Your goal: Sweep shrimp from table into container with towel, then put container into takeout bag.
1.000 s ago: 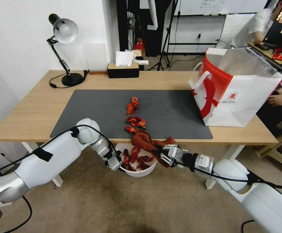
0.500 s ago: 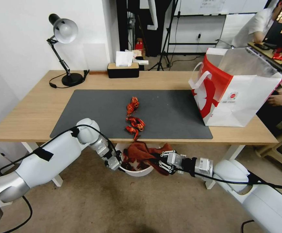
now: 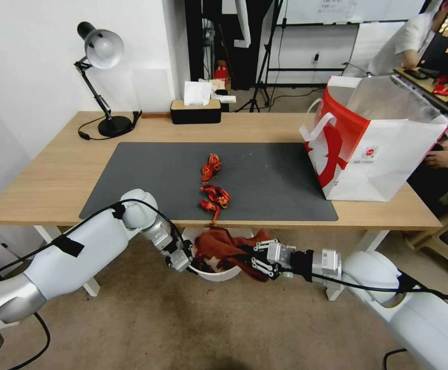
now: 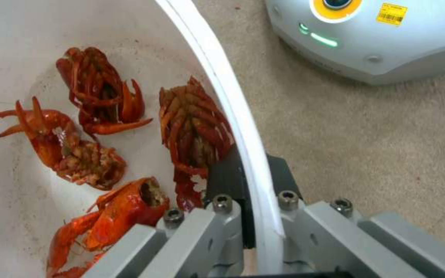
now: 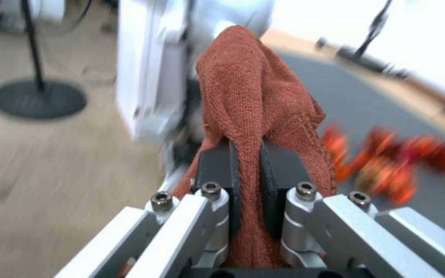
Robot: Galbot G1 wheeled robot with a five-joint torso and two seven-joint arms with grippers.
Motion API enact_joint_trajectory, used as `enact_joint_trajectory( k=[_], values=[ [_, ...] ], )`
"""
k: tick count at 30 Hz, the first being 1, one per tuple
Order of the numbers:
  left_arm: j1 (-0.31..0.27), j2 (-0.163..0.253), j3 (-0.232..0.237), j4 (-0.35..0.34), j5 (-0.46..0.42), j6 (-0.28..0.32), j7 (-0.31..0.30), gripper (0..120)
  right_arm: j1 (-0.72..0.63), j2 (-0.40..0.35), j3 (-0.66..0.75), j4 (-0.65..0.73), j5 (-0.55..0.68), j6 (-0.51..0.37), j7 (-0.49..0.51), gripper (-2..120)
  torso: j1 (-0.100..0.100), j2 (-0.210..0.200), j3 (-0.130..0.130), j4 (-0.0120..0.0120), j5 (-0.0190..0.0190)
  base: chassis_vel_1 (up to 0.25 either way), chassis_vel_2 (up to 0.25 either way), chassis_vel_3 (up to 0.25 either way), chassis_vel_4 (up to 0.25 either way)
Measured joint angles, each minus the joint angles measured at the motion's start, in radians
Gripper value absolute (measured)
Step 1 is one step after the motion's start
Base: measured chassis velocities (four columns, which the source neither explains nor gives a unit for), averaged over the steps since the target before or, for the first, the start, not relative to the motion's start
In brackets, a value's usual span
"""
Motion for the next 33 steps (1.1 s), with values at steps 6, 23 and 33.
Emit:
enact_joint_trajectory(
  k=[6, 23, 33],
  values=[
    [0.001, 0.004, -0.005, 0.000, 0.019, -0.004, 0.003, 0, 0.176, 0.026, -0.086, -0.075, 0.085, 0.000, 0.167, 7, 0.000, 0.000, 0.000, 0.0000, 0.0000, 0.000, 0.000, 0.000, 0.000],
    [0.017, 0.027, -0.037, 0.012, 0.037, -0.021, 0.023, 0, 0.807, 0.389, -0.490, -0.736, 0.009, -0.083, 0.535, 7, 0.000, 0.000, 0.000, 0.0005, -0.0001, 0.000, 0.000, 0.000, 0.000],
    [0.024, 0.017, -0.037, 0.021, 0.036, -0.031, 0.022, 0, 0.898, 0.485, -0.492, -0.997, -0.083, -0.092, 0.407, 7, 0.000, 0.000, 0.000, -0.0004, 0.0001, 0.000, 0.000, 0.000, 0.000]
  ],
)
